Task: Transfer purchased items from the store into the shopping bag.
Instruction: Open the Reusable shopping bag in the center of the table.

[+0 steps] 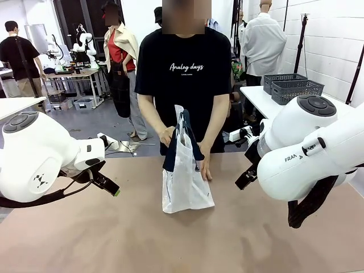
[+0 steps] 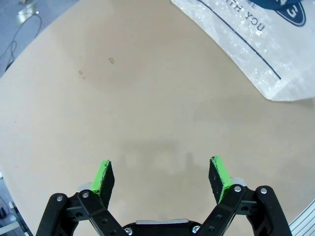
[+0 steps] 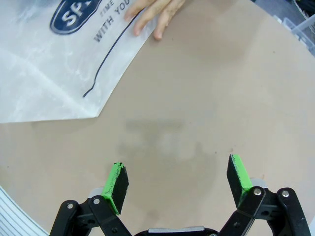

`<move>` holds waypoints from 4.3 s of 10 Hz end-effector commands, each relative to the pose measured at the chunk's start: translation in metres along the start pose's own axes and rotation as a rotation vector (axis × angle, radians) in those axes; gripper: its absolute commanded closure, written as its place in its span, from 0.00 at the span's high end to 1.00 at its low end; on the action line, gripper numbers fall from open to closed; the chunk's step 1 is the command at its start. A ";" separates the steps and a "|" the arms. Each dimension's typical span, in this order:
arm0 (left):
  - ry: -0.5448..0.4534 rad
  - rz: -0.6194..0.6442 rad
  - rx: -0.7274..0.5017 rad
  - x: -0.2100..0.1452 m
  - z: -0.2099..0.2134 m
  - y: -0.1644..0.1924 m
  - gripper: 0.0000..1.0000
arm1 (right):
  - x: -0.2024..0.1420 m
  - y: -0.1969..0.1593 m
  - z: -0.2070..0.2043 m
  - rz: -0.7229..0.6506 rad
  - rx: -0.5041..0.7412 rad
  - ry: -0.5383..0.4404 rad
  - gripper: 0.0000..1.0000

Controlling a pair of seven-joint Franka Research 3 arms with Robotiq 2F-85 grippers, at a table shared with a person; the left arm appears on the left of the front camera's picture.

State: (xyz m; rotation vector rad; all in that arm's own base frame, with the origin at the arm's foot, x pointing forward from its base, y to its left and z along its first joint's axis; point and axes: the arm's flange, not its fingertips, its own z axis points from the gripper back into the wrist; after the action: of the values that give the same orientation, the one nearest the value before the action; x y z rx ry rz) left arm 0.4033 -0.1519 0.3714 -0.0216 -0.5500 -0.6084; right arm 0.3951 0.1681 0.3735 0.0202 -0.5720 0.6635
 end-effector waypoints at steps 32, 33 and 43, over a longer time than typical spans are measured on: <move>0.146 0.159 -0.137 0.151 0.105 -0.041 1.00 | 0.206 -0.038 0.093 -0.221 0.084 0.184 1.00; 0.171 0.177 -0.150 0.135 0.102 -0.041 1.00 | 0.181 -0.035 0.096 -0.247 0.124 0.181 1.00; 0.184 0.352 -0.257 0.189 0.128 -0.080 1.00 | 0.244 0.018 0.093 -0.345 0.263 0.217 1.00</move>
State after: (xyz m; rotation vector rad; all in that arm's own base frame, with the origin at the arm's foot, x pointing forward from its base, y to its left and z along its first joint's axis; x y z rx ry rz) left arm 0.4202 -0.2925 0.5656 -0.2735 -0.2887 -0.3415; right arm 0.4897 0.2990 0.5763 0.2605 -0.2965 0.4160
